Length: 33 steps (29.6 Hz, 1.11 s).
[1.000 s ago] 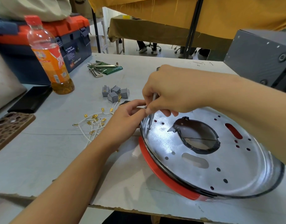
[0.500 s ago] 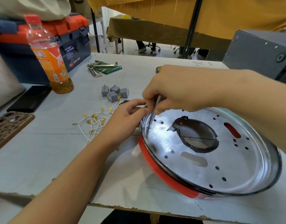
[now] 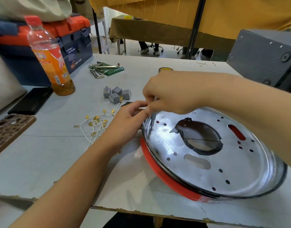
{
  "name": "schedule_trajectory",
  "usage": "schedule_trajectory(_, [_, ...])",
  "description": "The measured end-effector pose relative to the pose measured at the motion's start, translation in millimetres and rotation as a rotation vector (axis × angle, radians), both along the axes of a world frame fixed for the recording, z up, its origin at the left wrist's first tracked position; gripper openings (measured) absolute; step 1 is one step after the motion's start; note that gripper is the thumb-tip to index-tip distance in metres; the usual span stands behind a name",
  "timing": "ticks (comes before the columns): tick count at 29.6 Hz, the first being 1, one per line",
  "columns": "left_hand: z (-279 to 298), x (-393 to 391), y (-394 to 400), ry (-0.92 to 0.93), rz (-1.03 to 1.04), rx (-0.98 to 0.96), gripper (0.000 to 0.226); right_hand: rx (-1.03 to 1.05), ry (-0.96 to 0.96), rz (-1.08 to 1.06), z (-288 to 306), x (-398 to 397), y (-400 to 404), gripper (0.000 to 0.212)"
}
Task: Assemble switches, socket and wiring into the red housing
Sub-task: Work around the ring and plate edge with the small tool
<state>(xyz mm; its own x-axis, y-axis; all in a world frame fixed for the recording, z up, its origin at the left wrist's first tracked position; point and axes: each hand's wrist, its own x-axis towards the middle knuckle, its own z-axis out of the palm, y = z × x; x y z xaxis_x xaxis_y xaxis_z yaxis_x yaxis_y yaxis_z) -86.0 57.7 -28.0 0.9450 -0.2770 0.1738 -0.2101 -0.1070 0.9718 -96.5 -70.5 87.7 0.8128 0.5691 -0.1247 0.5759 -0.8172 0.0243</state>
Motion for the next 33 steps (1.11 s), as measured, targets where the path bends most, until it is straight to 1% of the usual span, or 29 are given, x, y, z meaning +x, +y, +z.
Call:
schedule_trajectory(2, [-1, 0, 0, -0.014, -0.004, -0.010, 0.016, -0.064, 0.020, 0.044, 1, -4, -4, 0.014])
schedule_trajectory(4, [-1, 0, 0, -0.026, -0.006, -0.027, 0.030, -0.068, 0.020, 0.100, 2, -8, -8, 0.002])
schedule_trajectory(6, [-1, -1, 0, -0.023, -0.004, -0.019, 0.038, -0.033, -0.025, 0.147, 2, -9, -9, 0.004])
schedule_trajectory(9, [-1, 0, 0, -0.018, -0.009, -0.016, 0.030, -0.020, -0.078, 0.142, 5, -8, -10, 0.006])
schedule_trajectory(13, [-1, 0, 0, -0.019, 0.000, -0.004, 0.025, 0.013, -0.069, 0.127, 5, -9, -8, 0.004])
schedule_trajectory(17, [-2, 1, -1, -0.008, 0.019, 0.016, 0.020, 0.014, -0.051, 0.050, 3, -6, -3, 0.018])
schedule_trajectory(20, [-2, 1, -1, 0.009, 0.036, 0.017, 0.024, 0.019, -0.036, -0.001, 1, -2, 0, 0.017])
schedule_trajectory(23, [-2, 0, -1, 0.000, 0.026, 0.017, 0.026, -0.016, -0.004, -0.001, 1, -3, -1, 0.019])
schedule_trajectory(27, [-3, 1, 0, -0.009, 0.031, 0.012, 0.023, -0.087, -0.013, 0.045, 1, -12, -10, 0.011])
schedule_trajectory(33, [-4, 1, -1, -0.008, 0.013, -0.031, 0.024, -0.051, -0.082, 0.138, 0, -14, -12, 0.004])
